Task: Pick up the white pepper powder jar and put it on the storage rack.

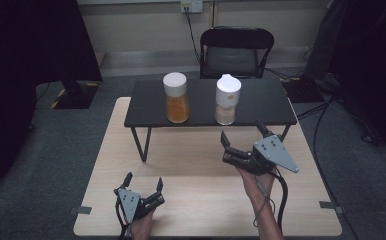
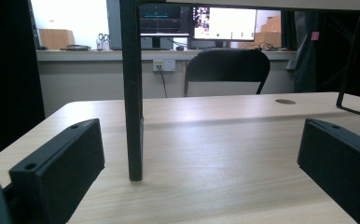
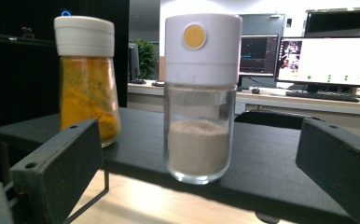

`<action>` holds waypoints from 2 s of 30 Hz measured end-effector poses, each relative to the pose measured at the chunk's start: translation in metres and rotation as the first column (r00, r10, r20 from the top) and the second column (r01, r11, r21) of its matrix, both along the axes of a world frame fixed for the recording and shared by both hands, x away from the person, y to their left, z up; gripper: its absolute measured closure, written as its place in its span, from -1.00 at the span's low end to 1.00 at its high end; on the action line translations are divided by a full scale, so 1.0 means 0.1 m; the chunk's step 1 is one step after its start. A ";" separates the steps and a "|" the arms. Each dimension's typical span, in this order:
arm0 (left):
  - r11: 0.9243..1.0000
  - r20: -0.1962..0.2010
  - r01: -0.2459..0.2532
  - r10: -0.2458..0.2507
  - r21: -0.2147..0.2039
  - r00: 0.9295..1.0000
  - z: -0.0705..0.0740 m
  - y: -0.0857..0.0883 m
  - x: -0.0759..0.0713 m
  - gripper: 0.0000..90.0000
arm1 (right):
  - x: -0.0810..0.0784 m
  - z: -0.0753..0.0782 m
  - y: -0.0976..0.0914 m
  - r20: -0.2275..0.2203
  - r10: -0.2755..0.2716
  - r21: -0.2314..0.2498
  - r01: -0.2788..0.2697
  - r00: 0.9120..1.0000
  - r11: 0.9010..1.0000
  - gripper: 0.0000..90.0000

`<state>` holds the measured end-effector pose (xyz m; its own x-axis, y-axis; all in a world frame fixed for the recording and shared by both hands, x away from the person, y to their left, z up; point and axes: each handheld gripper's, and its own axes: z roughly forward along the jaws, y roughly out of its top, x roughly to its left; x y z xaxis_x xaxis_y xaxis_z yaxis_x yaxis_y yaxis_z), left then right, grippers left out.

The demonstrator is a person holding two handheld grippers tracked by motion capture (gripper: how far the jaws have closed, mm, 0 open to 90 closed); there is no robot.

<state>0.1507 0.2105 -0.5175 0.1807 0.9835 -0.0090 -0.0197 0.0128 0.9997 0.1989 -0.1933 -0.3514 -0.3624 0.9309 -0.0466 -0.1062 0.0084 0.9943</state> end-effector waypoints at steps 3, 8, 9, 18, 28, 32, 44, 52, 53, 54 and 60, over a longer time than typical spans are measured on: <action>1.000 0.000 0.000 0.000 0.000 1.000 0.00 0.00 0.00 -1.00 | -0.05 -0.06 -0.01 0.002 -0.001 0.006 0.001 1.000 1.000 -0.99; 1.000 0.000 0.000 0.000 0.000 1.000 0.00 0.00 0.00 -1.00 | -0.13 -0.15 -0.01 0.001 -0.005 0.004 0.005 1.000 1.000 -0.99; 1.000 0.000 0.000 0.000 0.001 1.000 0.00 0.00 0.00 -1.00 | -0.15 -0.18 -0.01 0.004 -0.008 -0.002 0.008 1.000 1.000 -0.99; 1.000 0.000 0.000 0.000 0.000 1.000 0.00 0.00 0.00 -1.00 | -0.27 -0.40 -0.01 -0.007 -0.025 -0.009 0.025 1.000 1.000 -1.00; 1.000 0.000 0.000 0.000 0.000 1.000 0.00 0.00 0.00 -1.00 | -0.34 -0.60 0.00 -0.009 -0.036 0.003 0.036 0.999 0.999 -1.00; 1.000 0.000 0.000 0.000 0.000 1.000 0.00 0.00 0.00 -1.00 | -0.36 -0.69 0.01 -0.019 -0.039 0.003 0.039 0.999 0.999 -1.00; 1.000 0.000 0.000 0.000 0.000 1.000 0.00 0.00 0.00 -1.00 | -0.42 -0.96 0.01 -0.062 -0.054 0.007 0.054 0.997 0.999 -1.00; 1.000 0.000 0.002 -0.002 0.001 1.000 0.00 0.00 0.00 -1.00 | -0.48 -1.11 -0.03 -0.063 -0.077 0.018 0.078 0.995 0.997 -1.00; 1.000 0.000 0.003 -0.003 0.001 1.000 0.00 0.00 0.00 -1.00 | -0.49 -1.13 -0.03 -0.061 -0.080 0.022 0.082 0.995 0.996 -1.00; 1.000 0.000 0.003 -0.003 0.001 1.000 0.00 0.00 0.00 -1.00 | -0.50 -1.15 -0.03 -0.062 -0.083 0.022 0.085 0.995 0.996 -1.00; 1.000 0.000 0.003 -0.003 0.001 1.000 0.00 0.01 -0.01 -1.00 | -0.53 -1.27 0.00 -0.070 -0.105 0.005 0.105 0.992 0.994 -1.00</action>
